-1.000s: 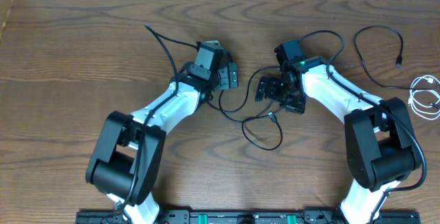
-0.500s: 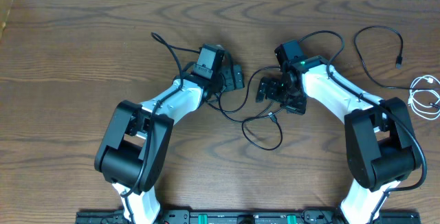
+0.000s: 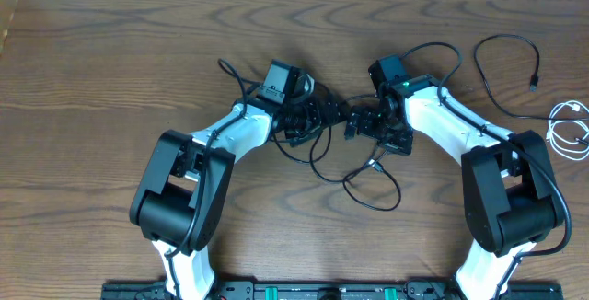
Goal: Untangle cables
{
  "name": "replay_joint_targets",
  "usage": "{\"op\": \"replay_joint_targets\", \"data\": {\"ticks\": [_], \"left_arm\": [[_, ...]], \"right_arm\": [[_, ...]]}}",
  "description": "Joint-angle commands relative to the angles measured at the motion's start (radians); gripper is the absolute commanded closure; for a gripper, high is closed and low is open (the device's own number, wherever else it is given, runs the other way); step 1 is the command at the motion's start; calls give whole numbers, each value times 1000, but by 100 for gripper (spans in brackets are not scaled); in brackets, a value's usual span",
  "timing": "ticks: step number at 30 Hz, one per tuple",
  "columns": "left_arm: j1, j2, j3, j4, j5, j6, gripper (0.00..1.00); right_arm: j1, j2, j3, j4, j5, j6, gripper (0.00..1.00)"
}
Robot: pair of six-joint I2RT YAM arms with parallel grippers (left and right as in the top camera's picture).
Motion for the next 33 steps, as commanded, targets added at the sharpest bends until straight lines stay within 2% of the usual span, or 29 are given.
{"op": "replay_joint_targets", "data": {"ticks": [1, 7, 19, 23, 29, 33], "left_arm": [[-12, 60, -42, -27, 54, -146, 2], [18, 25, -42, 55, 195, -145, 2], [151, -316, -42, 58, 42, -145, 2], [207, -348, -42, 8, -34, -106, 2], [273, -320, -42, -264, -314, -12, 2], [267, -276, -42, -340, -420, 72, 2]], "right_arm": [[31, -10, -7, 0, -6, -12, 1], [50, -10, -7, 8, -5, -8, 1], [50, -10, -7, 15, -5, -8, 1], [51, -10, -7, 32, -6, 13, 1], [69, -10, -6, 90, 2, 14, 1], [93, -10, -6, 128, 8, 14, 1]]}}
